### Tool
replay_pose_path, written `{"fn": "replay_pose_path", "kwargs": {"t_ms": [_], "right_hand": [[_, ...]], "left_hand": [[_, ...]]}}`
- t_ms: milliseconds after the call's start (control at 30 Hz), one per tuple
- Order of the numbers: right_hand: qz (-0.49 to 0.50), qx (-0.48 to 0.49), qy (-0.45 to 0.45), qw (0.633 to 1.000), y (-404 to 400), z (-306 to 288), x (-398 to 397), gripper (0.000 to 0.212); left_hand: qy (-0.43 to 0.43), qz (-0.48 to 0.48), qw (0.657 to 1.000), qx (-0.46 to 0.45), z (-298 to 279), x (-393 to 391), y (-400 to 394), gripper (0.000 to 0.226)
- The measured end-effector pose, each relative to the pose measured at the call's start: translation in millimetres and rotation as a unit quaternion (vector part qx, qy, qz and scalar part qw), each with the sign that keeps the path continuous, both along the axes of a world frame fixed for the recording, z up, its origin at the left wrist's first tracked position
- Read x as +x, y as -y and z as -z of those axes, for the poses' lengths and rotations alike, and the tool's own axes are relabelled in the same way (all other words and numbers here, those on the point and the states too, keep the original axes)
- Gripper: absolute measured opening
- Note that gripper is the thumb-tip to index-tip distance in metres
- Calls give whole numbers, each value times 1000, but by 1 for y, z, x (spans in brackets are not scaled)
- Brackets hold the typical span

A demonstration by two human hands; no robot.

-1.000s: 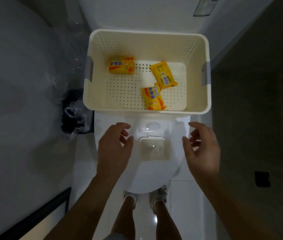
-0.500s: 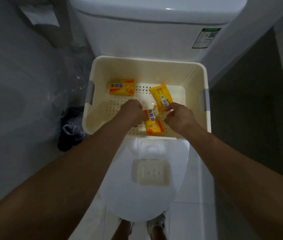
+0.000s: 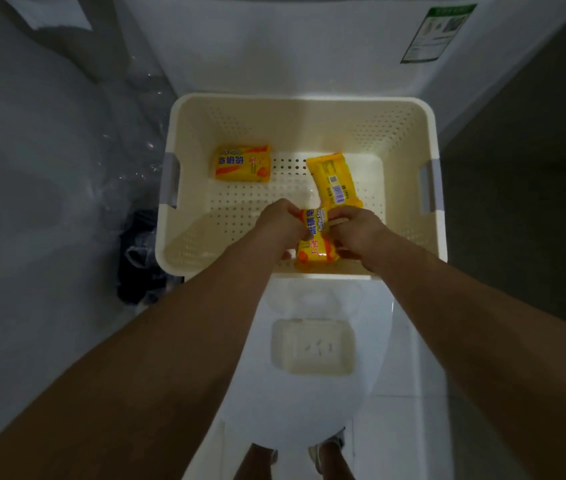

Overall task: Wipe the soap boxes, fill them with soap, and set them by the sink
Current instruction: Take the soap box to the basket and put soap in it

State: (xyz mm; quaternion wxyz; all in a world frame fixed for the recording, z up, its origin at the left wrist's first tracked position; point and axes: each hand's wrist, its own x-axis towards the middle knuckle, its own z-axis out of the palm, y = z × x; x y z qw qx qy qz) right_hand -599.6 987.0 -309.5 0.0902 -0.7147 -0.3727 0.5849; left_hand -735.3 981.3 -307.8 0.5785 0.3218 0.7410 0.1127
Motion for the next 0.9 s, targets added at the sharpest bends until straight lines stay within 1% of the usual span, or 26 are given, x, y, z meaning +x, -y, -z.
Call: {"fn": "replay_pose_path", "kwargs": {"t_ms": [67, 167, 233, 367, 500, 600, 667, 700, 800, 900], "right_hand": [[43, 0, -22, 999, 1, -7, -1, 29], [70, 11, -48, 996, 3, -22, -2, 28], [84, 28, -69, 994, 3, -36, -4, 26], [109, 53, -138, 983, 1, -63, -6, 19], [128, 68, -198, 969, 3, -90, -8, 23], [116, 65, -222, 966, 5, -108, -5, 27], [103, 57, -223, 968, 9, -118, -2, 32], [97, 55, -221, 969, 12, -122, -1, 31], [102, 51, -217, 970, 28, -128, 4, 15], [151, 52, -249, 955, 45, -129, 11, 15]], "left_hand": [[10, -5, 1000, 18, -4, -2, 1, 42], [46, -39, 997, 39, -13, -8, 5, 46], [56, -51, 994, 74, -24, -12, 8, 47], [83, -70, 979, 173, -48, -23, 12, 39], [97, -67, 964, 239, -71, -35, 13, 36], [121, -23, 956, 267, -88, -43, 11, 35], [124, -1, 952, 281, -97, -46, 11, 34], [124, 10, 950, 287, -101, -47, 12, 34], [138, 16, 947, 290, -111, -44, 19, 36], [131, -15, 948, 290, -116, -35, 35, 41]]}}
